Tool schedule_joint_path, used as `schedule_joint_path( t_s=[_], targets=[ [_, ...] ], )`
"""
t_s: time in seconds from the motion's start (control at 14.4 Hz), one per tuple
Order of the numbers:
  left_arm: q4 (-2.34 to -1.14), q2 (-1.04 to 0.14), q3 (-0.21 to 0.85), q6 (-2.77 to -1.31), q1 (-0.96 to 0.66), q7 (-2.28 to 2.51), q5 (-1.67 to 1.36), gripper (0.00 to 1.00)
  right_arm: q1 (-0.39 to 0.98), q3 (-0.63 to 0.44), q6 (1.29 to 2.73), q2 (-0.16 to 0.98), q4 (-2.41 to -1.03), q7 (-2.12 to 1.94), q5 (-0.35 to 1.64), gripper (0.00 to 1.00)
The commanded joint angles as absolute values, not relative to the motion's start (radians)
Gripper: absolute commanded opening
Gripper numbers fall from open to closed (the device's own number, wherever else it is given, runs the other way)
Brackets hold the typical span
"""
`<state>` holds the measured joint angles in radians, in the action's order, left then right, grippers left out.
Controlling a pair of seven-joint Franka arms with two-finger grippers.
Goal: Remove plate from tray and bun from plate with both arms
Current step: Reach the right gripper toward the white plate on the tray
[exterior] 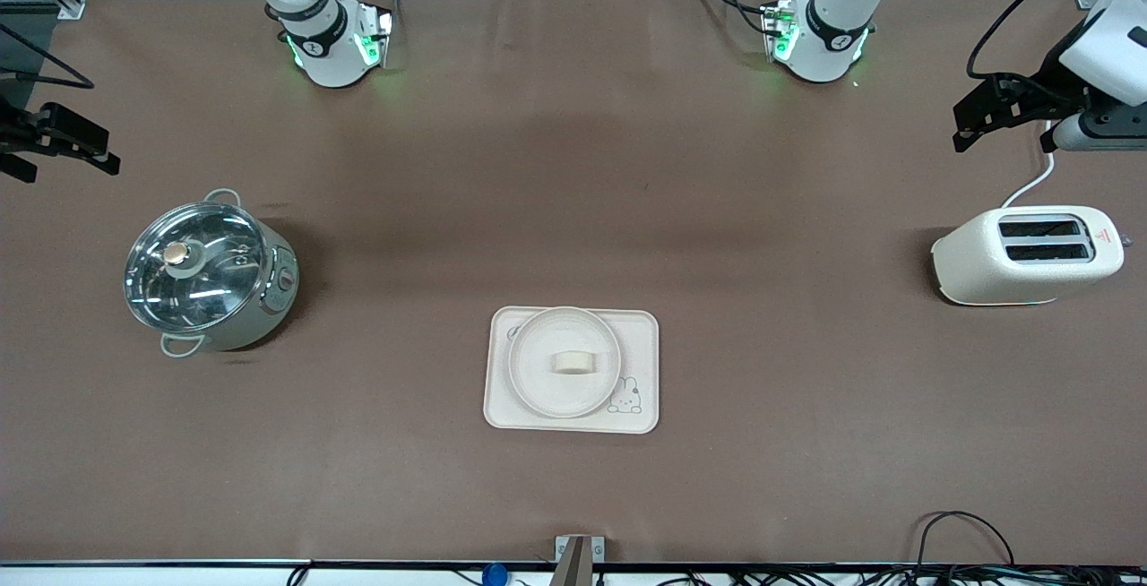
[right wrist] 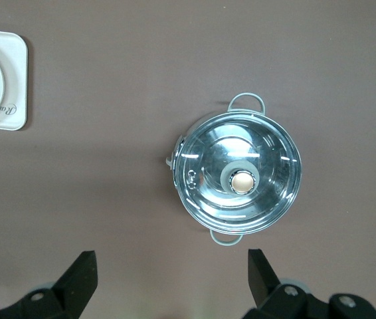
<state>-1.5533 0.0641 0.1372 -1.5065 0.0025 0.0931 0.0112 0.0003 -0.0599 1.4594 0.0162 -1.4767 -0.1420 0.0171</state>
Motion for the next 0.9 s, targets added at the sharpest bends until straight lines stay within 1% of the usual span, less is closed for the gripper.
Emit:
schedule_joint_path(
  t_s=[0.0,0.28,0.48,0.62,0.83],
  targets=[
    [-1.551,0.072,0.140,-1.508,0.006,0.077,0.003,1.00,0.002,-0.055,1.468,0.003,-1.493,-0.132,0.003,1.00],
    [-1.540,0.046,0.141,-1.509,-0.005,0.086,0.006,1.00,0.006,-0.054,1.480,0.005,-1.491,-0.132,0.014,1.00],
    [-1.502,-0.021,0.144,-1.514,-0.014,0.093,0.005,1.00,0.028,-0.054,1.502,0.026,-1.493,-0.129,0.064,1.00],
    [-1.502,-0.067,0.153,-1.564,-0.040,0.098,0.006,1.00,0.070,-0.054,1.590,0.086,-1.520,-0.118,0.133,1.00],
    [-1.503,-0.097,0.158,-1.623,-0.060,0.170,0.008,1.00,0.142,-0.054,1.736,0.233,-1.534,-0.043,0.230,1.00]
  ],
)
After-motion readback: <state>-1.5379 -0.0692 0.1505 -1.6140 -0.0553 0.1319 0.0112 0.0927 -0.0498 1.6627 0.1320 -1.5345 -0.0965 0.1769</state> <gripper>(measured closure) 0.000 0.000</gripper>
